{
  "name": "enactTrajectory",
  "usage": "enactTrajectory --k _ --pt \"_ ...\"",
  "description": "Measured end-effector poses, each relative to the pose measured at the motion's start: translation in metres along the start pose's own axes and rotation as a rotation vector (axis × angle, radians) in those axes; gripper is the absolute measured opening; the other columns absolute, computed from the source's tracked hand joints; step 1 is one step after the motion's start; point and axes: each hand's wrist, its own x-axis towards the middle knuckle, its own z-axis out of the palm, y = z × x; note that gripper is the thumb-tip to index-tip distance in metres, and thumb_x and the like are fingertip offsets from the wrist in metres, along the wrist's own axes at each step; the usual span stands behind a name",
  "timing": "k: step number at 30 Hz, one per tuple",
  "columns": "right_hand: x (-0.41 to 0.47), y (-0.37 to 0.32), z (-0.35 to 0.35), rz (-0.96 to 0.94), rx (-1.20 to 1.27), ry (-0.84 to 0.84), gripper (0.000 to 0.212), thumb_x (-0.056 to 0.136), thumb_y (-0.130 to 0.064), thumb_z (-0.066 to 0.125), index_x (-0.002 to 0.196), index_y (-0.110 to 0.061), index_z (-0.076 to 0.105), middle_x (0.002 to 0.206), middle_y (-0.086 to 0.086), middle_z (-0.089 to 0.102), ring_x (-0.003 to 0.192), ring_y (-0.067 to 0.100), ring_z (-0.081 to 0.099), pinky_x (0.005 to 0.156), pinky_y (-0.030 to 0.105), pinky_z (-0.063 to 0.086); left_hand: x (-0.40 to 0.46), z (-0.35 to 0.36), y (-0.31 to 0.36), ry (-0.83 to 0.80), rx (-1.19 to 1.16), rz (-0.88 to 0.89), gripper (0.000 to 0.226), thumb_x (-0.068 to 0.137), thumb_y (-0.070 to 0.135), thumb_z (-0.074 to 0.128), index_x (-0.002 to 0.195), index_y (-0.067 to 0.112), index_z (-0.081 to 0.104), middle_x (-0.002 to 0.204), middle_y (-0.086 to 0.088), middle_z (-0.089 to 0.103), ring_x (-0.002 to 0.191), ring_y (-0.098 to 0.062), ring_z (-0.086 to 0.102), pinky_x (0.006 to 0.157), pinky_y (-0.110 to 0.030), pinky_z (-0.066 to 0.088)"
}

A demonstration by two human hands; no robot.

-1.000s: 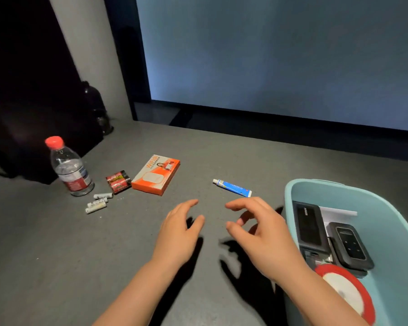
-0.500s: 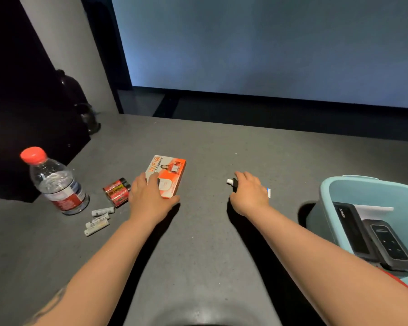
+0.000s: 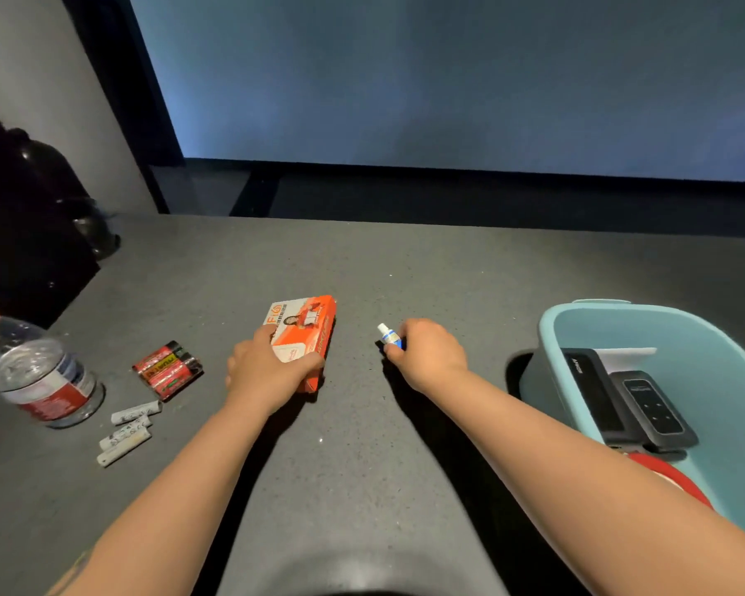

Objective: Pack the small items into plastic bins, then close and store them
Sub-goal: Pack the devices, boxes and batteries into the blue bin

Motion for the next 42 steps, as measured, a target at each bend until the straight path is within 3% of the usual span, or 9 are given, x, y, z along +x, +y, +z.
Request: enactTrajectory --k 2,6,11,15,22,28,34,39,42 --pt "-0.017 0.001 -0.029 0.014 0.272 0.038 0.019 0.088 -0.033 0.06 0.096 -0.016 0.063 0.095 0.002 0.066 0.09 0.024 0.061 0.069 0.033 0.045 -0.024 0.0 0.018 -0.024 -0.186 0.04 0.104 0.045 0.062 0.063 0.139 0.025 0.039 0.135 -0.01 0.047 0.124 -0.031 0.043 0.103 -0.048 0.04" --pt "-0.07 0.032 -0.095 -0.08 0.592 0.221 0.015 0.082 -0.037 0.069 0.089 -0.024 0.067 0.074 -0.009 0.062 0.067 0.008 0.056 0.069 0.029 0.047 -0.081 0.009 0.071 -0.011 -0.198 0.282 0.102 0.048 0.064 0.064 0.139 0.03 0.037 0.139 -0.005 0.041 0.128 -0.027 0.038 0.105 -0.05 0.036" --pt "-0.134 0.118 -0.16 -0.026 0.706 0.51 0.009 0.079 -0.031 0.073 0.084 -0.023 0.069 0.073 -0.011 0.063 0.06 0.005 0.054 0.055 0.014 0.041 -0.146 0.032 0.138 -0.181 -0.249 0.492 0.106 0.042 0.07 0.059 0.139 0.036 0.034 0.131 0.005 0.036 0.128 -0.018 0.035 0.106 -0.043 0.036" --pt "-0.164 0.19 -0.182 0.093 0.675 0.641 0.01 0.081 -0.028 0.074 0.086 -0.022 0.069 0.078 -0.008 0.066 0.069 0.006 0.059 0.065 0.02 0.045 -0.186 0.076 0.173 -0.242 -0.204 0.614 0.098 0.049 0.065 0.062 0.138 0.036 0.033 0.127 0.011 0.033 0.126 -0.012 0.029 0.099 -0.028 0.029" --pt "-0.184 0.255 -0.185 0.133 0.746 0.692 0.008 0.078 -0.027 0.076 0.081 -0.026 0.069 0.07 -0.01 0.066 0.06 -0.002 0.057 0.055 0.008 0.042 -0.22 0.146 0.213 -0.27 -0.092 0.686 0.091 0.059 0.069 0.053 0.139 0.033 0.031 0.14 0.008 0.032 0.124 -0.017 0.029 0.103 -0.037 0.03" --pt "-0.175 0.274 -0.19 0.102 0.751 0.667 0.007 0.079 -0.028 0.074 0.082 -0.028 0.068 0.071 -0.012 0.066 0.065 -0.003 0.059 0.055 0.005 0.041 -0.216 0.188 0.222 -0.259 0.335 0.581 0.081 0.075 0.071 0.045 0.141 0.027 0.028 0.149 -0.003 0.024 0.128 -0.03 0.026 0.101 -0.043 0.026" --pt "-0.158 0.278 -0.193 0.047 0.728 0.627 0.007 0.081 -0.031 0.073 0.086 -0.029 0.068 0.075 -0.012 0.065 0.068 -0.006 0.058 0.055 0.003 0.04 -0.219 0.21 0.239 -0.134 0.584 0.569 0.088 0.073 0.075 0.043 0.139 0.017 0.036 0.157 -0.008 0.011 0.133 -0.034 0.022 0.102 -0.045 0.026" --pt "-0.15 0.288 -0.187 0.043 0.702 0.591 0.008 0.081 -0.031 0.073 0.087 -0.028 0.068 0.076 -0.011 0.065 0.067 -0.005 0.058 0.056 0.004 0.04 -0.217 0.228 0.244 -0.438 0.641 0.617 0.106 0.068 0.075 0.058 0.147 0.013 0.024 0.158 -0.01 0.001 0.138 -0.035 0.009 0.11 -0.045 0.021" --pt "-0.148 0.295 -0.183 0.055 0.716 0.581 0.011 0.082 -0.032 0.073 0.089 -0.026 0.068 0.077 -0.012 0.065 0.068 -0.008 0.058 0.054 0.004 0.04 -0.211 0.229 0.235 -0.495 0.754 0.725 0.1 0.066 0.068 0.066 0.142 0.014 0.03 0.148 -0.008 0.026 0.131 -0.03 0.021 0.105 -0.043 0.025"
